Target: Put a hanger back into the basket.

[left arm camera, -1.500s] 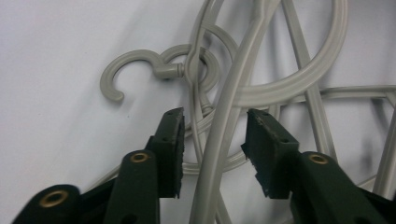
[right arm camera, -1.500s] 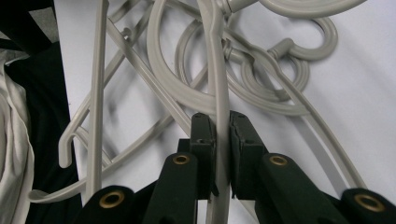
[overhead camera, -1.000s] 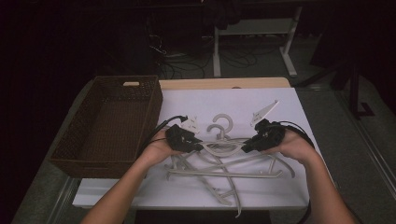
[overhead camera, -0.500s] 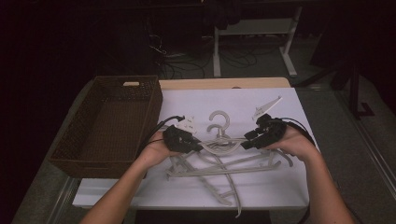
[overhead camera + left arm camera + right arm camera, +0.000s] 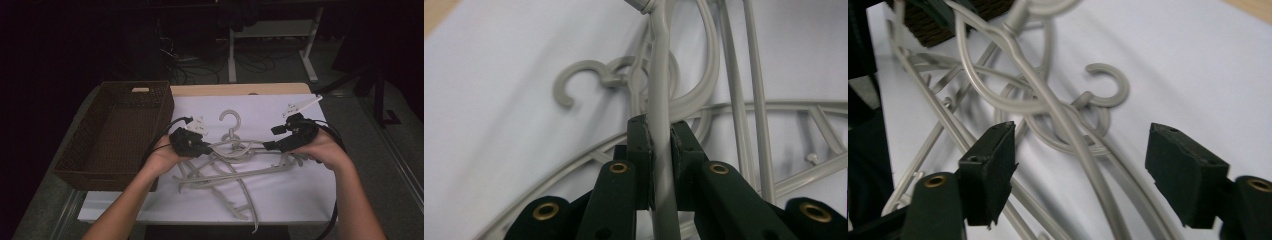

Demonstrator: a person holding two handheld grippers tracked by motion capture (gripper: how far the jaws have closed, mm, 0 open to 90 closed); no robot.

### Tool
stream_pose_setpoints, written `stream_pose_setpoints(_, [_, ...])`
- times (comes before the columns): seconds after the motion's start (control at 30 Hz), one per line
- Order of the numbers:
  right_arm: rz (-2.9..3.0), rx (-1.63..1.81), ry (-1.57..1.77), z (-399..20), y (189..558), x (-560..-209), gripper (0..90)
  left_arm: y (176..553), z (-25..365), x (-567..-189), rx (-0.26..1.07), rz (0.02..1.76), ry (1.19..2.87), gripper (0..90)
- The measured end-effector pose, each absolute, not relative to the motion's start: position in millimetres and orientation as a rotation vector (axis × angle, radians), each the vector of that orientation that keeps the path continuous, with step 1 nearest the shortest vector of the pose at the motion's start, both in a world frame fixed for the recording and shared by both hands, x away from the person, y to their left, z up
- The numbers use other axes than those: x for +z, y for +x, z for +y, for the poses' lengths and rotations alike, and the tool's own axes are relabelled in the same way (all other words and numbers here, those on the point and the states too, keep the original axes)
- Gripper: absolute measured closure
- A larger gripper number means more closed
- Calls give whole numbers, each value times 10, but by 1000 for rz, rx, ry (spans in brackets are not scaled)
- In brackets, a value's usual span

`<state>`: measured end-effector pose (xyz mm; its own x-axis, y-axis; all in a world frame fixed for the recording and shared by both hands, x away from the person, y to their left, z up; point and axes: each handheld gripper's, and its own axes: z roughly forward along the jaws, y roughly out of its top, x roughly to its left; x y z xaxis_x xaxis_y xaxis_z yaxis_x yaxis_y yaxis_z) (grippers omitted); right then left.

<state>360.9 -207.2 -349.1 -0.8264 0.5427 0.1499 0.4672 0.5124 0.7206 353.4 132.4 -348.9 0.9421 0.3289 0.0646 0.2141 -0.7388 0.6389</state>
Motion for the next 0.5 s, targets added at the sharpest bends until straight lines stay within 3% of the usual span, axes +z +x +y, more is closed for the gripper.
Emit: stream_pose_setpoints(0.5, [2541, 1219, 927, -2261, 3545, -3351, 254, 3730, 1845, -2818, 363, 522, 2362, 821])
